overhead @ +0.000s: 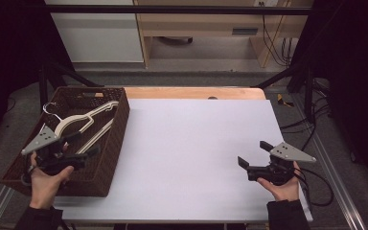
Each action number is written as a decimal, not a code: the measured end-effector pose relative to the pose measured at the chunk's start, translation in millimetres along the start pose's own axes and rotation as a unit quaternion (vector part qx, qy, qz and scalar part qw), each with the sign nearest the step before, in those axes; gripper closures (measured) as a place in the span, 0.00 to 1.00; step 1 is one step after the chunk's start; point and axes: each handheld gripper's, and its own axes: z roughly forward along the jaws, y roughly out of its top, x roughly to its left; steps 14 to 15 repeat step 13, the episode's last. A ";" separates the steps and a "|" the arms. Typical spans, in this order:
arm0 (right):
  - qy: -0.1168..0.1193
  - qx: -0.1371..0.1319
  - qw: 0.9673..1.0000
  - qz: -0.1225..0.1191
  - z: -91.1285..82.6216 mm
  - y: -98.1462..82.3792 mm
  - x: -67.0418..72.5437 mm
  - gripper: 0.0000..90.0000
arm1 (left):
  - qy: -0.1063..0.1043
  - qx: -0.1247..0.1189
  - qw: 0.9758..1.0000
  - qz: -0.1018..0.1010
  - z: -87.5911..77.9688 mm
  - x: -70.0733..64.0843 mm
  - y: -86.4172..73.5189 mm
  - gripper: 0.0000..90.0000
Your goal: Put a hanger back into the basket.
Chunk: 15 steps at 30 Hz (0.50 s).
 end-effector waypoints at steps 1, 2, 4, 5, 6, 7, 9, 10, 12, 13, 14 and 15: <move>0.002 -0.002 1.000 -0.001 -0.4 0.0 -0.1 0.04 | -0.004 -0.003 1.000 0.002 1.9 -6.6 -1.7 0.09; 0.004 -0.003 1.000 -0.003 -0.8 -0.1 -0.2 0.04 | -0.006 -0.002 1.000 0.006 3.1 -9.9 -2.3 0.08; 0.006 -0.005 1.000 0.000 -0.7 0.0 0.7 0.04 | -0.008 0.007 1.000 0.021 6.3 -18.0 -2.7 0.07; 0.007 -0.005 1.000 -0.001 -0.7 -0.1 0.8 0.04 | -0.005 0.005 1.000 0.026 7.6 -21.8 -3.7 0.07; 0.009 -0.006 1.000 -0.002 -0.8 -0.3 0.9 0.04 | -0.007 0.006 1.000 0.028 9.4 -25.2 -4.9 0.07; 0.010 -0.006 1.000 -0.003 -0.9 -0.4 1.0 0.04 | -0.007 0.009 0.999 0.033 11.5 -28.1 -6.3 0.07; 0.013 -0.005 1.000 -0.003 -1.3 -0.5 1.2 0.05 | -0.005 0.013 0.999 0.042 15.1 -32.9 -9.1 0.07; 0.015 -0.005 1.000 -0.003 -1.6 -0.5 1.2 0.05 | -0.006 0.014 0.999 0.042 16.5 -34.7 -10.1 0.07; 0.016 -0.004 1.000 -0.004 -1.9 -0.5 1.1 0.05 | -0.010 0.013 0.999 0.042 18.1 -36.4 -11.2 0.07; 0.017 -0.004 1.000 -0.005 -2.4 -0.5 0.7 0.05 | -0.010 0.012 0.999 0.042 18.5 -37.3 -11.9 0.07; 0.017 -0.004 1.000 -0.005 -2.4 -0.5 0.7 0.05 | -0.010 0.012 0.999 0.042 18.5 -37.3 -11.9 0.07; 0.017 -0.004 1.000 -0.005 -2.4 -0.5 0.7 0.05 | -0.010 0.012 0.999 0.042 18.5 -37.3 -11.9 0.07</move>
